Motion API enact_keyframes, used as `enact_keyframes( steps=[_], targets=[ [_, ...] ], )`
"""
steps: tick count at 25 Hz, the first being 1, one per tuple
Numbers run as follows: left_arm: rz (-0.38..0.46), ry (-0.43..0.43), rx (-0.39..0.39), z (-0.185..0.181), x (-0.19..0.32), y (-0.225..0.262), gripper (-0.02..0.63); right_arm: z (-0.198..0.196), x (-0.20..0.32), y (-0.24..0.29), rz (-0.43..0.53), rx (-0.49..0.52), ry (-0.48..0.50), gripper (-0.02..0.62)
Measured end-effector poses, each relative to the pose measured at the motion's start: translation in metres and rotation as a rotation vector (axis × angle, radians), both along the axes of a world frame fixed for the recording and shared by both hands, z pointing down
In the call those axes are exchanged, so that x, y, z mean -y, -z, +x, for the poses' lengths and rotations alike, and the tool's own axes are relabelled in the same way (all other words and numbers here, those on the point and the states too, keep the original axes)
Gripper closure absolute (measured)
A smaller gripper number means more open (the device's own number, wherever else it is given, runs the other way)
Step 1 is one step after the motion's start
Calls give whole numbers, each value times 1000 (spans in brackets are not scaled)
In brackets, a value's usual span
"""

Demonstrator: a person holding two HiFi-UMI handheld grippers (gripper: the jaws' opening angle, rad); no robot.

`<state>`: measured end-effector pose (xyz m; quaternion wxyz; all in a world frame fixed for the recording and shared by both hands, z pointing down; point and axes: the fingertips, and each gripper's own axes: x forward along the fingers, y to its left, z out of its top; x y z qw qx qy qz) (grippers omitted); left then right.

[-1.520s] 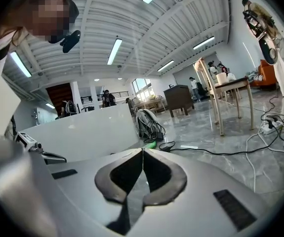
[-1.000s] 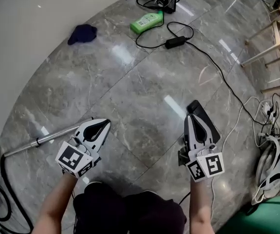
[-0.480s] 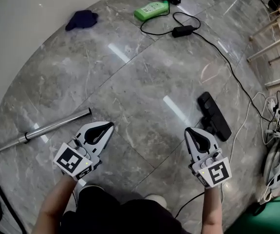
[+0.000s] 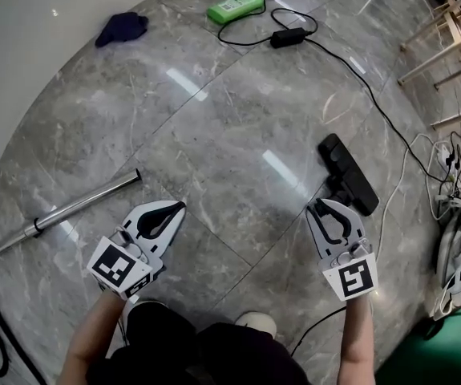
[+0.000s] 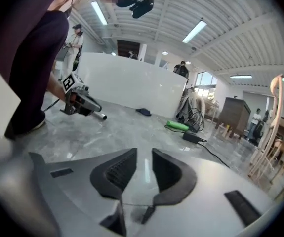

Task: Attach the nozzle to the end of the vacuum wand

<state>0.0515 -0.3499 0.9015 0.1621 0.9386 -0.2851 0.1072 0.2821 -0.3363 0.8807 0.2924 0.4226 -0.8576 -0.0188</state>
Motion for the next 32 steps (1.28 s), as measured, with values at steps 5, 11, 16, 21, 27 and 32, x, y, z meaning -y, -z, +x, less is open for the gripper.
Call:
enact_keyframes(
  steps=[5, 11, 16, 21, 27, 32],
  targets=[
    [-9, -21, 23, 3, -2, -6, 597, 30, -12, -22, -151, -258, 202, 304],
    [-29, -39, 48, 9, -4, -14, 597, 73, -11, -57, -260, -660, 432, 293],
    [-19, -40, 60, 12, -4, -16, 597, 93, -11, -91, -329, -934, 592, 293],
    [-28, -33, 75, 6, -4, -19, 597, 106, -10, -112, -312, -1151, 697, 295],
    [-36, -17, 61, 3, -5, -18, 597, 111, -12, -129, -277, -1276, 742, 298],
    [-43, -9, 64, -3, -6, -20, 597, 104, -2, -127, -247, -1229, 686, 388]
  ],
)
